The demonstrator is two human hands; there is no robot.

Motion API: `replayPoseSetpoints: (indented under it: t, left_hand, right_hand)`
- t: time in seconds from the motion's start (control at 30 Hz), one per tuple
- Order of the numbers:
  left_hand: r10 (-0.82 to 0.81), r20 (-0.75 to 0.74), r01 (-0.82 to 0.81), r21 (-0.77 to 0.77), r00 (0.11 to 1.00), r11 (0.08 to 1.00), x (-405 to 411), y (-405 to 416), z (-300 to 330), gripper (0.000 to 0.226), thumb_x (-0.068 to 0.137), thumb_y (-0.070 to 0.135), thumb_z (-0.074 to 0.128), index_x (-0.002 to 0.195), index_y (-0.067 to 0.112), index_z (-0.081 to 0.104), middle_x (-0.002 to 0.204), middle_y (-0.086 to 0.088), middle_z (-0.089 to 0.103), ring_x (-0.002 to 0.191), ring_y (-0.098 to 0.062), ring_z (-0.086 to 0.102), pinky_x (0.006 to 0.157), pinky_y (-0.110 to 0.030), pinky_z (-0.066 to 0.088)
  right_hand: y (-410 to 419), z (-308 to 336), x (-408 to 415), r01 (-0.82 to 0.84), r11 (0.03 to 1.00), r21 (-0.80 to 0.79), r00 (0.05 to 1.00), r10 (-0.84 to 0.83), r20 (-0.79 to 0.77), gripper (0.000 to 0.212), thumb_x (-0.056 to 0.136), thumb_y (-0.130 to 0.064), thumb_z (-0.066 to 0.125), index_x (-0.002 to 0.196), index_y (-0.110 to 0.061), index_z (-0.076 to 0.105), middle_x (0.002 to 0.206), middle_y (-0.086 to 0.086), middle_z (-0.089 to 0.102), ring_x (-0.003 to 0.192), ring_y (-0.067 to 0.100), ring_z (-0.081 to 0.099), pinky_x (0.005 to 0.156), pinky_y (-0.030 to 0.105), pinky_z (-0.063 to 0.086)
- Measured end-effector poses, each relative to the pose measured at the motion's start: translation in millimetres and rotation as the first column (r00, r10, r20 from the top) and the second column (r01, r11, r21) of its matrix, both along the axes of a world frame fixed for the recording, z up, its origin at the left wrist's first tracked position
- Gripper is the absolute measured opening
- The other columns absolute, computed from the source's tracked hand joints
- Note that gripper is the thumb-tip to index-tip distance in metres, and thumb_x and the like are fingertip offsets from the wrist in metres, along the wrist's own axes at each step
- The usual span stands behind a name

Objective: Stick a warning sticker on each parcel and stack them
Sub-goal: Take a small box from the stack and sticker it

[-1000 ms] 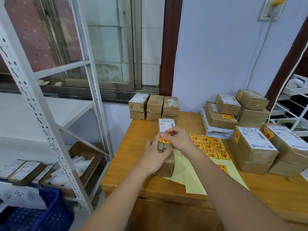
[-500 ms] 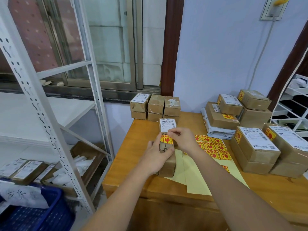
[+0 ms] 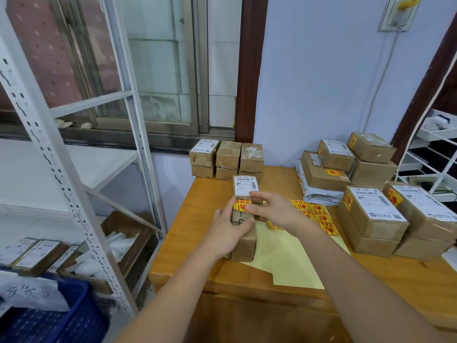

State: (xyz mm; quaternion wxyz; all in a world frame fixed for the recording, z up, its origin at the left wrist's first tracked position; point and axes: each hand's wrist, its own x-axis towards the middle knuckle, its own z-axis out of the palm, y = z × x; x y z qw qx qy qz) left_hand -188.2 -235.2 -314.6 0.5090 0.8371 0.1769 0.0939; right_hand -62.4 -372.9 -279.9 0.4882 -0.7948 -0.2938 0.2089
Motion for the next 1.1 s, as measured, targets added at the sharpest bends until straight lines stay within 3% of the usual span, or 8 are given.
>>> replayPoseSetpoints:
  t: [0.07,0.27,0.4,0.6,0.73,0.9,1.0,1.1]
  left_hand:
    - [0.000,0.012,0.000,-0.040,1.000,0.999,-0.2,-0.8,1.6,0.083,0.092,0.056,0.066,0.158,0.054,0.016,0.135,0.004,0.038,0.124,-0.020,0.048,0.103,-0.040,0.047]
    - [0.000,0.015,0.001,-0.092,1.000,0.996,-1.5,-3.1,4.0,0.085,0.093,0.054,0.067,0.160,0.045,0.016,0.131,0.005,0.039,0.120,-0.017,0.049,0.091,-0.030,0.047]
    - [-0.009,0.032,0.012,-0.084,0.999,0.996,0.0,-1.9,3.0,0.068,0.092,0.054,0.066,0.153,0.046,0.036,0.121,0.004,0.045,0.110,-0.014,0.055,0.085,-0.028,0.052]
    - [-0.003,0.045,0.007,-0.087,0.999,0.996,1.9,-2.6,1.4,0.064,0.095,0.052,0.065,0.152,0.040,0.038,0.126,0.003,0.043,0.112,-0.015,0.053,0.072,-0.016,0.043]
    - [-0.005,0.061,0.011,-0.087,0.998,0.996,1.8,-2.7,0.7,0.065,0.095,0.051,0.065,0.153,0.038,0.039,0.132,0.002,0.042,0.113,-0.012,0.050,0.070,-0.011,0.036]
    - [-0.019,0.097,0.028,-0.085,0.995,0.996,1.4,-2.3,-2.1,0.049,0.096,0.046,0.066,0.142,0.040,0.049,0.129,0.002,0.046,0.107,-0.001,0.050,0.074,-0.013,0.036]
    - [-0.008,0.091,0.017,-0.096,0.996,0.995,1.5,-4.1,-1.6,0.048,0.096,0.047,0.065,0.139,0.041,0.045,0.128,0.004,0.043,0.113,-0.012,0.051,0.077,-0.018,0.039]
    - [0.005,0.071,0.001,-0.085,0.997,0.996,2.7,-1.8,-3.6,0.062,0.095,0.051,0.064,0.150,0.037,0.040,0.131,0.001,0.043,0.116,-0.015,0.051,0.088,-0.028,0.042]
  right_hand:
    - [9.8,2.1,1.0,0.068,0.998,-0.019,0.996,-0.066,0.066,0.052,0.091,-0.044,0.072,0.135,-0.019,0.061,0.128,-0.006,0.063,0.113,0.008,0.058,0.078,0.012,0.043]
    - [41.2,-1.1,10.0,0.179,0.975,-0.133,0.971,-0.153,0.185,0.043,0.089,-0.055,0.068,0.108,-0.016,0.065,0.105,-0.004,0.065,0.100,0.015,0.060,0.082,0.032,0.049]
    - [46.8,0.1,7.3,0.198,0.970,-0.143,0.967,-0.169,0.189,0.043,0.083,-0.051,0.078,0.101,-0.016,0.059,0.097,-0.004,0.061,0.087,0.010,0.057,0.070,0.029,0.046]
    - [41.7,-1.6,8.9,0.118,0.976,-0.182,0.984,-0.090,0.156,0.060,0.077,-0.050,0.083,0.118,-0.016,0.056,0.120,0.005,0.056,0.104,0.017,0.055,0.069,0.026,0.043]
    - [36.1,-4.9,13.6,0.056,0.976,-0.210,0.987,-0.022,0.159,0.074,0.071,-0.054,0.087,0.126,-0.016,0.055,0.124,0.009,0.058,0.100,0.015,0.055,0.069,0.023,0.042]
    - [30.0,-0.5,11.9,-0.008,0.971,-0.238,0.996,0.030,0.089,0.082,0.070,-0.048,0.089,0.136,-0.019,0.050,0.129,0.004,0.054,0.112,0.016,0.056,0.088,0.028,0.048]
    - [27.2,2.1,7.0,-0.001,0.975,-0.223,0.997,0.019,0.079,0.076,0.080,-0.052,0.080,0.140,-0.018,0.048,0.131,0.002,0.051,0.118,0.016,0.053,0.093,0.029,0.047]
    - [32.2,-1.1,-1.7,0.076,0.983,-0.165,0.995,-0.063,0.083,0.076,0.077,-0.057,0.080,0.135,-0.020,0.051,0.130,0.002,0.052,0.118,0.018,0.054,0.100,0.035,0.049]
